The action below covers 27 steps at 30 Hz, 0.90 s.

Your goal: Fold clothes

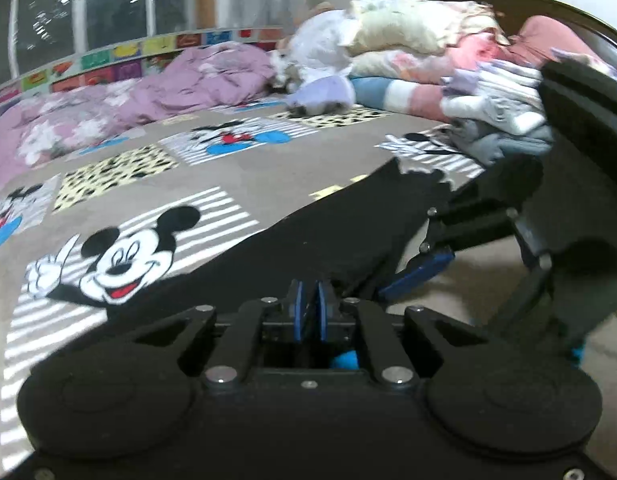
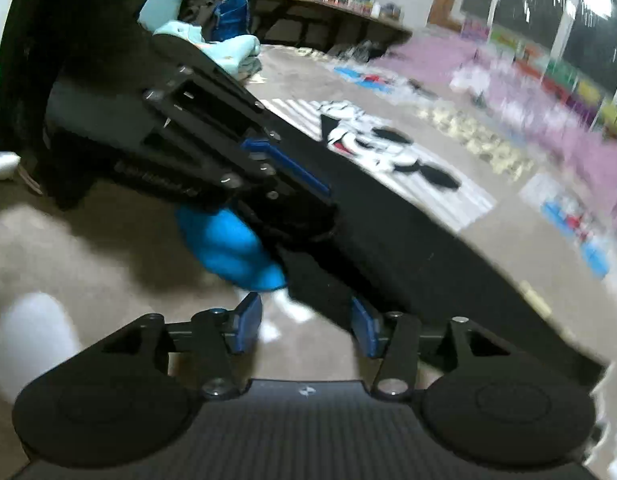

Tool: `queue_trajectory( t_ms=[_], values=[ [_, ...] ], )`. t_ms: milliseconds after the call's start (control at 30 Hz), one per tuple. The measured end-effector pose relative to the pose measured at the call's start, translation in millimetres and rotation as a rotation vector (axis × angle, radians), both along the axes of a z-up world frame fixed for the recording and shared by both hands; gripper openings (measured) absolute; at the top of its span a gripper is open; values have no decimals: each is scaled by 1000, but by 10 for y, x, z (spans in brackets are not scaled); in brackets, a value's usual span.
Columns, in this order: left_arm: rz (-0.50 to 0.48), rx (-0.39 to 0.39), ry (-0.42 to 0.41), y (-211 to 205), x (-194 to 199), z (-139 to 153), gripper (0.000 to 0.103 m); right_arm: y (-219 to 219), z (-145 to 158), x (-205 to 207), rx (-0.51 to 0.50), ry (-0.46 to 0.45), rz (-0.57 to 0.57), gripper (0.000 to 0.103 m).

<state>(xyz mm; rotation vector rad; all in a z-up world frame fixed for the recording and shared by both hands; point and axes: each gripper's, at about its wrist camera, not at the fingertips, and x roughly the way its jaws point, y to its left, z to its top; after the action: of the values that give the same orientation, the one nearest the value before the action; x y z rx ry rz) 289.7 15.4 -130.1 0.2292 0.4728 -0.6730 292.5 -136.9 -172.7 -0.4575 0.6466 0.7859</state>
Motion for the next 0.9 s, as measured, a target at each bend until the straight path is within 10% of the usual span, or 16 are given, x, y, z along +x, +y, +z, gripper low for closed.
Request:
queue_trajectory(
  t_ms=[467, 667, 800, 900],
  values=[
    [112, -71, 14, -87, 92, -35, 7, -49, 14, -9, 6, -70, -53, 52],
    [-18, 74, 86, -270, 24, -176, 9, -310, 69, 79, 22, -97, -140, 48],
    [-66, 114, -16, -207, -129, 0, 56, -485, 106, 137, 33, -116, -198, 49],
    [-86, 172, -55, -236, -180, -30, 54, -616, 134, 181, 42, -130, -242, 48]
  ],
)
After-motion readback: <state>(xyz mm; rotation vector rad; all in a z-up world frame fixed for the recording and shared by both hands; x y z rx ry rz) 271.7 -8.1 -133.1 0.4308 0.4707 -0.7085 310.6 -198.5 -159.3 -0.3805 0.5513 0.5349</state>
